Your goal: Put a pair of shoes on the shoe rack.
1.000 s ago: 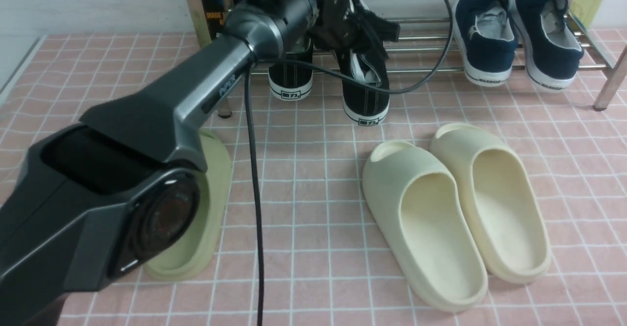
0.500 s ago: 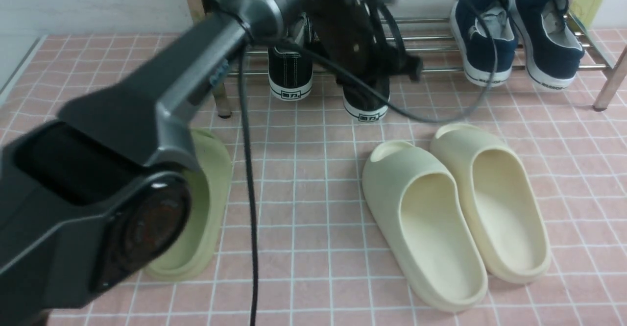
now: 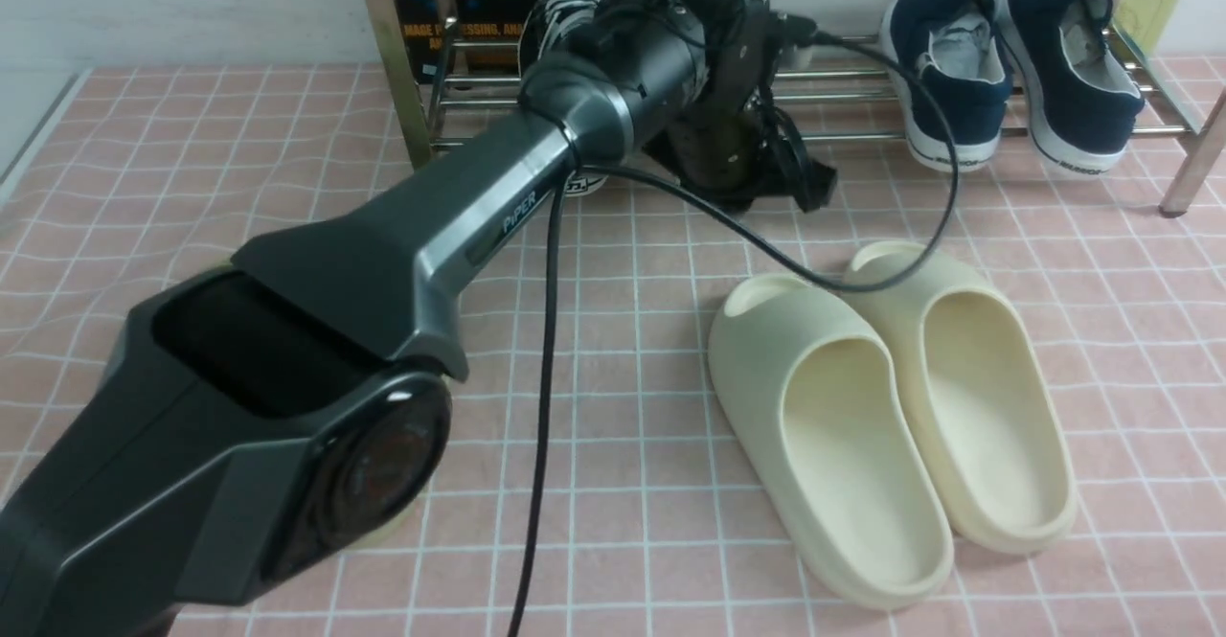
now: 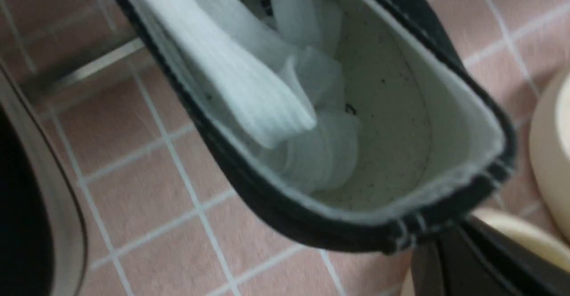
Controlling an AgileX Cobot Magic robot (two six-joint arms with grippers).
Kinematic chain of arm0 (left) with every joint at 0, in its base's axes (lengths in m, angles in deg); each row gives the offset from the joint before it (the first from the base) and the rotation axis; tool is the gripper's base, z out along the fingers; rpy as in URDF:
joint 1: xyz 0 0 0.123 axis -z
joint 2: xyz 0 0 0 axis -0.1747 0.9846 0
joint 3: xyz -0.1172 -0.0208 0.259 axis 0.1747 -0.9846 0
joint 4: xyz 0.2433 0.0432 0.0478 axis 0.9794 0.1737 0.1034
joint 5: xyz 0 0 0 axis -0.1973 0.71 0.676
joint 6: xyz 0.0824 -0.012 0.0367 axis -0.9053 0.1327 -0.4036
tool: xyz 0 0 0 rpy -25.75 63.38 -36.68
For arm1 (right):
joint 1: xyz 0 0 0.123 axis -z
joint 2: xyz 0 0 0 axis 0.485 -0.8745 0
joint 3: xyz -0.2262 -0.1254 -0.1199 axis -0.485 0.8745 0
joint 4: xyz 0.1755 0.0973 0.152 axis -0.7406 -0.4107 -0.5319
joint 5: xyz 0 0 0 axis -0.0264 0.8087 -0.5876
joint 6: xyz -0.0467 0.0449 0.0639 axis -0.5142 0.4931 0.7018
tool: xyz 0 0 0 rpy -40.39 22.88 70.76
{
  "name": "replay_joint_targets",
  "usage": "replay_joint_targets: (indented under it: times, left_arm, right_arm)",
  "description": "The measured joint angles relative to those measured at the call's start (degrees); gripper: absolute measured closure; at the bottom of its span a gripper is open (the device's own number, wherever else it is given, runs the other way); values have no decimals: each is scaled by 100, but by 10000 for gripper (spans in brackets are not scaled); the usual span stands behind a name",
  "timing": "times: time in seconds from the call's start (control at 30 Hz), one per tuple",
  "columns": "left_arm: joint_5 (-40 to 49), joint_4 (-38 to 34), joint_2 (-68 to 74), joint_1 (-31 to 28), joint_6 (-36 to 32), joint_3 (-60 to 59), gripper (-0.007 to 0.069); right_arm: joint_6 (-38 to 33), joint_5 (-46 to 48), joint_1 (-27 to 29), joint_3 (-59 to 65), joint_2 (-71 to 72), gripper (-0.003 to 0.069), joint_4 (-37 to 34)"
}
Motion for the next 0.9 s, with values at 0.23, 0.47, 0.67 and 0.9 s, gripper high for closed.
replay_joint_targets:
  times: [0.23, 0.47, 0.67, 0.9]
  left_arm:
    - [-427, 332, 0, -12, 160, 0, 622]
    - [83, 205, -122, -23, 222, 0, 620]
    - [973, -127, -969, -28, -463, 0, 615]
    - [1875, 167, -2498, -28, -1035, 0, 608]
  right_arm:
    - [0, 0, 0, 0, 0, 420, 0]
    - [0, 0, 0, 0, 0, 420, 0]
    - [0, 0, 0, 0, 0, 420, 0]
    - [0, 0, 0, 0, 0, 420, 0]
